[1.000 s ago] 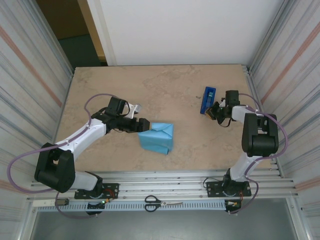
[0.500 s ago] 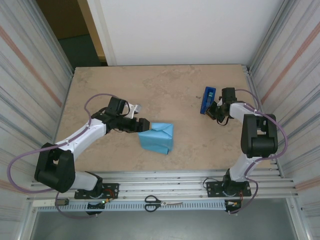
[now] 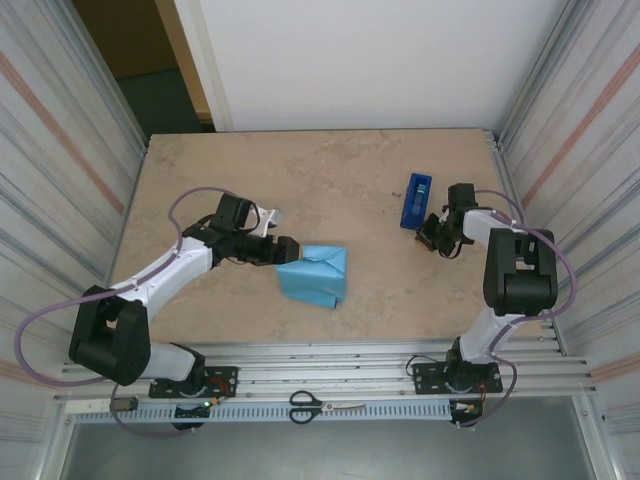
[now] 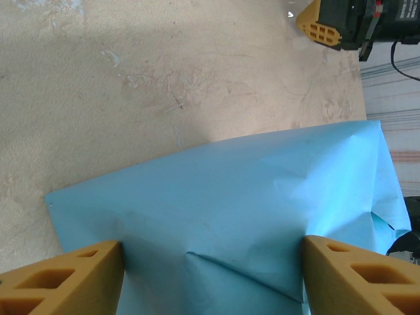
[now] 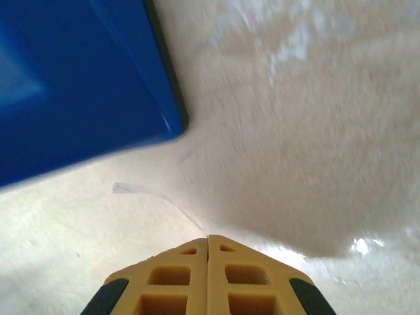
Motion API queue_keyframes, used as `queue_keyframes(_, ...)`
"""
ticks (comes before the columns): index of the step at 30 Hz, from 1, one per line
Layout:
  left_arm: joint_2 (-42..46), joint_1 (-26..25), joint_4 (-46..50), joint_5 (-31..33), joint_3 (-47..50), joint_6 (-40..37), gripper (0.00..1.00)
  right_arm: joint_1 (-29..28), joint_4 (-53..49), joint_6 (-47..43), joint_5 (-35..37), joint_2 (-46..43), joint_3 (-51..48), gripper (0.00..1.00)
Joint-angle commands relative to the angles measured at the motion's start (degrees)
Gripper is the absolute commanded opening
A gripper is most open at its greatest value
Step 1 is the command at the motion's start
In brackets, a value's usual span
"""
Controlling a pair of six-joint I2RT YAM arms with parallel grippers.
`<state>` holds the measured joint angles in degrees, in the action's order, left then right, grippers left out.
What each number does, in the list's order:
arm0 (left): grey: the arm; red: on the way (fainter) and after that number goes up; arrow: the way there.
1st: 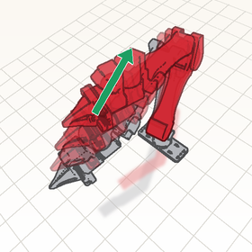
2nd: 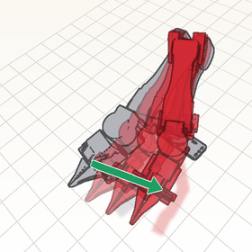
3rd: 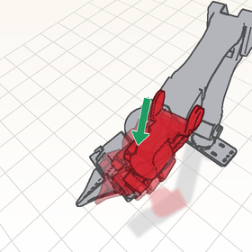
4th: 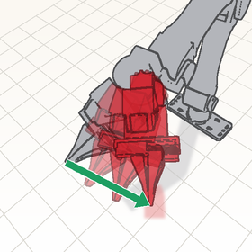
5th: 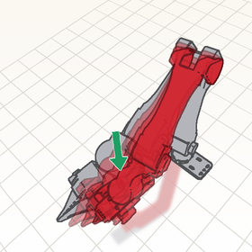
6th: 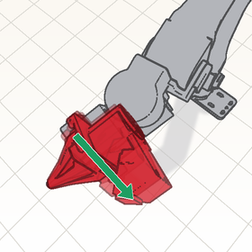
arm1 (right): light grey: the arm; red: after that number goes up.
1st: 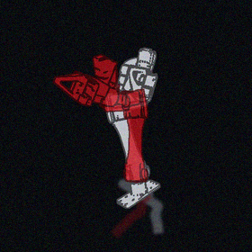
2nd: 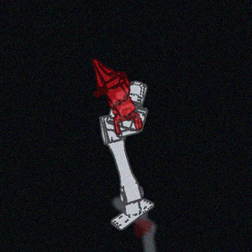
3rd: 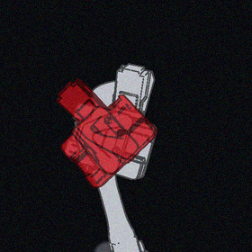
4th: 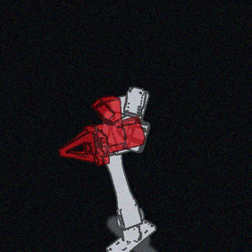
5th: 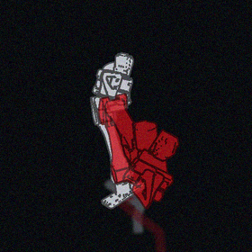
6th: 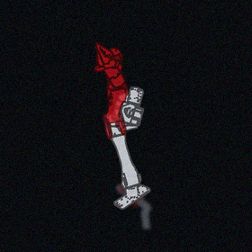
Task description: Wrap the gift box in paper
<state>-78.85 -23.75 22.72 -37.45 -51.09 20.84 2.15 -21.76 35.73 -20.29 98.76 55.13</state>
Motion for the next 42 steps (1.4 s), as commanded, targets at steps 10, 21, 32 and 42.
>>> queue_keyframes(10, -1.6, -1.8, 5.1, 2.3, 1.1, -0.9, 0.69, -8.1, -7.1, 6.3, -18.0, -26.9, -2.5, 0.00)
queue_keyframes(21, -1.4, -2.4, 4.5, 2.4, 1.1, -0.6, 0.69, -31.1, 0.6, 25.8, -11.5, -25.1, 5.9, 0.00)
queue_keyframes(32, -1.0, -2.4, 3.8, 2.4, 1.6, 0.0, 0.69, -41.3, 6.8, 34.8, -9.6, -17.4, 7.7, 0.00)
queue_keyframes(42, -0.7, -2.4, 3.3, 2.4, 2.1, 0.3, 0.69, -43.2, 6.8, 36.9, -9.0, -17.6, 5.7, 0.00)
